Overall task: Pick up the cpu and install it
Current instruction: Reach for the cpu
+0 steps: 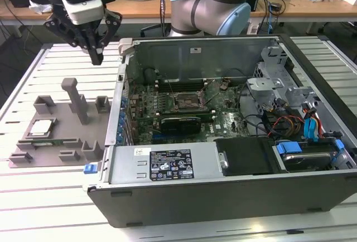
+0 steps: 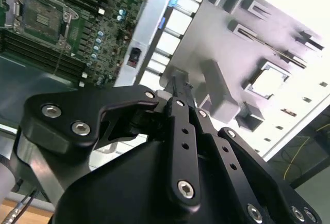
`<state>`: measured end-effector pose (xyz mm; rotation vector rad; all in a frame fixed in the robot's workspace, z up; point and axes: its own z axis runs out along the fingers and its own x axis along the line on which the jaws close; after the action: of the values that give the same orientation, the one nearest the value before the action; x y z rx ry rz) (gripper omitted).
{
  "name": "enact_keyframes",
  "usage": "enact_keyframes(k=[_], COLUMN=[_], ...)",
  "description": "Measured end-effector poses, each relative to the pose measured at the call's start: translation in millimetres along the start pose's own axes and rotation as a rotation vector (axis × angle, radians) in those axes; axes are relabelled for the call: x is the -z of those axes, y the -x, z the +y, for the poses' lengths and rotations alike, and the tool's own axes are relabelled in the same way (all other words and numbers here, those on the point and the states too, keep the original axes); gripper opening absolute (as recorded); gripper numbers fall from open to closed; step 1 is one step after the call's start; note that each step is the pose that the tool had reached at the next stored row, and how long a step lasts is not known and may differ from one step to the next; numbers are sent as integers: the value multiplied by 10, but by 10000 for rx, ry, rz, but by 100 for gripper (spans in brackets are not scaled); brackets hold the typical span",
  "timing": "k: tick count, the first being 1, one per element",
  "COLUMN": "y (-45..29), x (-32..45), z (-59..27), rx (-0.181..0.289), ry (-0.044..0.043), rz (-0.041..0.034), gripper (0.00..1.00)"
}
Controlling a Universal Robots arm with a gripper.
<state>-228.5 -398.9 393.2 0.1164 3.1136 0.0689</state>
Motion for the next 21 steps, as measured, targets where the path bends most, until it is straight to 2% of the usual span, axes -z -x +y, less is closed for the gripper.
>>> enact_keyframes(k=[2,9,10,21], y=[-86,-305,-353,-602], x=[2,-6,-16,-133], z=[-6,-23,-27,-51], rx=[-2,-2,-2,0], ry=[0,0,0,-1], rz=[0,0,-1,0], gripper=[11,11,11,11])
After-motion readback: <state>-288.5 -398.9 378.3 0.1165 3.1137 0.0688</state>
